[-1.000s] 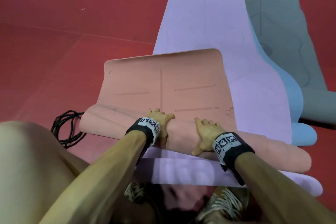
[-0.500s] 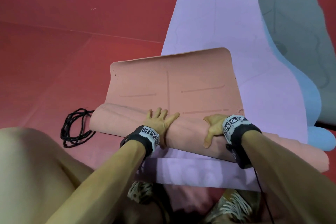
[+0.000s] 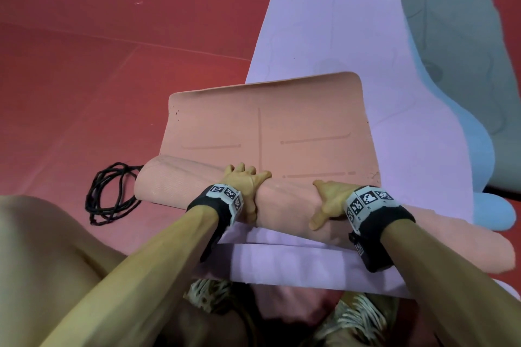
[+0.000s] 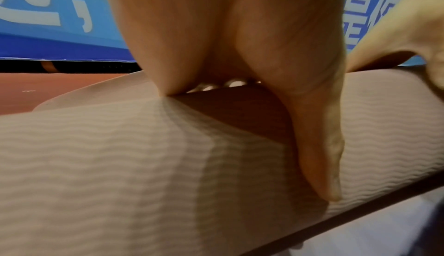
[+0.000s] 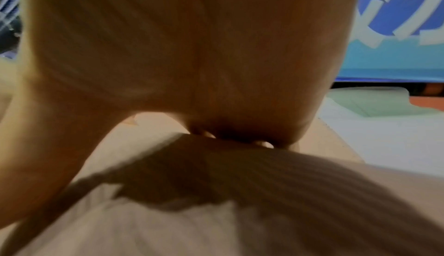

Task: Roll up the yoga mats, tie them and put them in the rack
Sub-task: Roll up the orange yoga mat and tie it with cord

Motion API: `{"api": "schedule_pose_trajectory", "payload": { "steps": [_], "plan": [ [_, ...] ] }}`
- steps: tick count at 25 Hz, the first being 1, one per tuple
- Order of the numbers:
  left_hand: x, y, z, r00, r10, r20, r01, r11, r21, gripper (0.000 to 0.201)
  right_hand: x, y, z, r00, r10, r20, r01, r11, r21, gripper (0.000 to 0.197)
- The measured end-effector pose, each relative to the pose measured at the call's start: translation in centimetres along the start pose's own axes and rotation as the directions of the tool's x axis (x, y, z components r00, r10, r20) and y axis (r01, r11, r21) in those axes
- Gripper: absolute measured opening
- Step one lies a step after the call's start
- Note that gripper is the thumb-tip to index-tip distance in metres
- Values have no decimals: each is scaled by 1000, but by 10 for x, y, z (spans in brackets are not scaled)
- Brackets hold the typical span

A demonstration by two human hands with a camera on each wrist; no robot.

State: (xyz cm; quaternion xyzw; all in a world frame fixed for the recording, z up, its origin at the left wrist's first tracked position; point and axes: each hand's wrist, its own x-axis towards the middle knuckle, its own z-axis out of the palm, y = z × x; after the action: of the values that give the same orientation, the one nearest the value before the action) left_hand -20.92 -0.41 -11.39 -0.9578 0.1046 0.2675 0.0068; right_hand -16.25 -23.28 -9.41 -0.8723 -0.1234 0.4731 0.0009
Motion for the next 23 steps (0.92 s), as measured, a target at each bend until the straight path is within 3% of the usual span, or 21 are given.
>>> {"api": "schedule_pose_trajectory", "payload": {
  "steps": [6, 10, 13, 18, 23],
  "plan": [
    [-5, 25, -3, 996, 52, 68, -51, 999, -14, 112, -20, -5, -8, 992, 94, 82, -83, 988, -131, 88],
    [0, 30, -3, 995, 56, 84, -55, 998, -21, 113, -11, -24, 14, 998, 47, -36, -51, 992, -115, 112],
    [5, 30, -7, 990, 44, 135, -41, 999, -23, 115, -4, -25, 19, 995, 8, -97, -11, 999, -32, 101],
    [2, 29, 4, 996, 58, 68, -61, 997, 45, 131, 6, -8, -2, 1000, -23, -4, 23, 991, 130, 103],
    [-2, 26, 17, 996, 71, -51, -60, 980, 191, 132, 17, -7, -15, 997, -37, 67, 29, 991, 127, 102]
  ]
}}
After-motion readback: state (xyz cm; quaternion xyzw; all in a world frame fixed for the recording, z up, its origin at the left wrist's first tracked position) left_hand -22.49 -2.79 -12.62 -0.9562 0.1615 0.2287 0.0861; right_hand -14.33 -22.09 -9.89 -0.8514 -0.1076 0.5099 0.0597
